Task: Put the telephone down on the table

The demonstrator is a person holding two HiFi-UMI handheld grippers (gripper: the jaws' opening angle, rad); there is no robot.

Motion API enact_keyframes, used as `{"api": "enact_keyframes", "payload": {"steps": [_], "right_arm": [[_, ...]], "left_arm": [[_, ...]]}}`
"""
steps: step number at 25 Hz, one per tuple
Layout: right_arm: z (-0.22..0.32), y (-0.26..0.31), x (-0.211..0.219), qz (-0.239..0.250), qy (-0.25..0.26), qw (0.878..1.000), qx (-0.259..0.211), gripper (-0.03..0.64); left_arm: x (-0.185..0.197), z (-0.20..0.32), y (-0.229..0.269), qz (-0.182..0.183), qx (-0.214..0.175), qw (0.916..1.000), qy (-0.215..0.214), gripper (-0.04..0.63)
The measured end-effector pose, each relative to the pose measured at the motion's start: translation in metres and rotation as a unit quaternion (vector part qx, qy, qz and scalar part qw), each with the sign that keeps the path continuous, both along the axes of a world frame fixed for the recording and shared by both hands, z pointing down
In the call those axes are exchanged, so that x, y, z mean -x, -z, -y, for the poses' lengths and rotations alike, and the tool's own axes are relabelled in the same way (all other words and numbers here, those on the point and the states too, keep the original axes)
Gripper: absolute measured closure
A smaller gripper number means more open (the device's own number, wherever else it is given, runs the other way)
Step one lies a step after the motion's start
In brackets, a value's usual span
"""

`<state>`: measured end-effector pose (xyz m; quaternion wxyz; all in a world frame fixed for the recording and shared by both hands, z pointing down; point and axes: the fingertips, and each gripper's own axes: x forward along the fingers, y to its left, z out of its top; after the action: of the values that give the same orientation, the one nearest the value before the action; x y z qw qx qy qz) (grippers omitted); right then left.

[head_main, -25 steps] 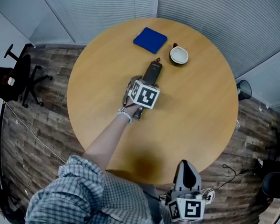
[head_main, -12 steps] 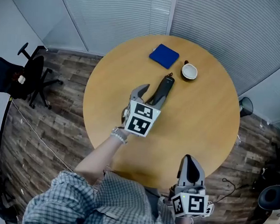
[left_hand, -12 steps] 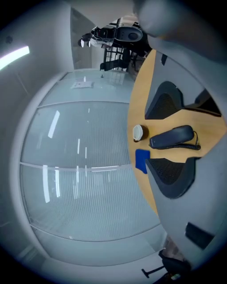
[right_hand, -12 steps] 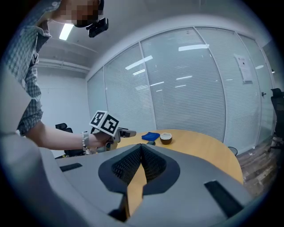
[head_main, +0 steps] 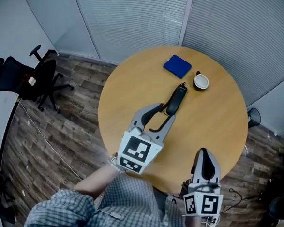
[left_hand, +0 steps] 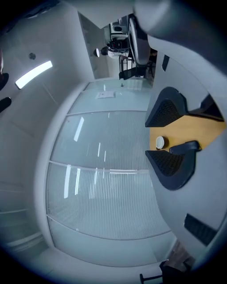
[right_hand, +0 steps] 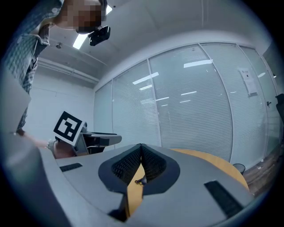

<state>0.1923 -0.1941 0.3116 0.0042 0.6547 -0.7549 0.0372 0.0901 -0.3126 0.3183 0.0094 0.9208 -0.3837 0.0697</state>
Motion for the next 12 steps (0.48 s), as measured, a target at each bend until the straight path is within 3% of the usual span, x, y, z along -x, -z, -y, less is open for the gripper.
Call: {"api": "enact_keyframes", "payload": {"steps": [8,12], "right_arm": [[0.017,0.026,0.004,-0.003,0.023,0.999,-0.039,0.607],[0.024,0.033,0.006,-0.002,0.029,0.998,-0.050,0.607]], "left_arm": [[0.023,-0.024,0.030,-0.003,-0.063,0.9971,0.042,0.562],[0.028,-0.031,0.039,-0.024,-0.087,0.9943,0.056,0.586]]}}
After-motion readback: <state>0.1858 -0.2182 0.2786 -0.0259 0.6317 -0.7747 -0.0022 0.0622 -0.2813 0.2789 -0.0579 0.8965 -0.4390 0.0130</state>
